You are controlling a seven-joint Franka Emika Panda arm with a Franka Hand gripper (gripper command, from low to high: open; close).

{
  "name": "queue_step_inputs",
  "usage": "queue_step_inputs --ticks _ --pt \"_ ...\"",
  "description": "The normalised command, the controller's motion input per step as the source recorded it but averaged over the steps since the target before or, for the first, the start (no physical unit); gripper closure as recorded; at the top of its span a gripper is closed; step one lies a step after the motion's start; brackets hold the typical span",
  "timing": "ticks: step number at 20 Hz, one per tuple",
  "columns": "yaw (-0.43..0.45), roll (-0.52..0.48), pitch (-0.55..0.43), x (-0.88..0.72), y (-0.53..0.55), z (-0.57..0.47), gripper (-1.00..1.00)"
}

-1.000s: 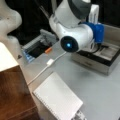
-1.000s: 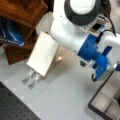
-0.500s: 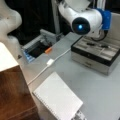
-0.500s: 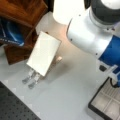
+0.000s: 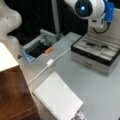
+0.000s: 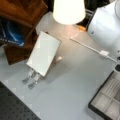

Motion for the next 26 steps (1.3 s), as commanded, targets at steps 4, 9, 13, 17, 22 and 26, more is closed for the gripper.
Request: queue_step_inputs --ticks 4,9,13,17,22,26 --pt "-0.152 0.016 0.023 -0.35 -0.02 -0.14 -1.00" --pt "-0.154 0.026 -0.009 -0.37 0.02 -0.16 -1.00" --pt "-0.170 0.049 -0.047 -0.33 0.07 -0.08 -1.00" --pt "-0.182 0.057 -0.060 -0.32 0.07 -0.02 -1.00" --pt "-0.172 0.034 -0.049 -0.33 0.01 0.00 -1.00" --pt "-0.144 -0.011 -0.011 -0.36 -0.12 0.00 -1.00"
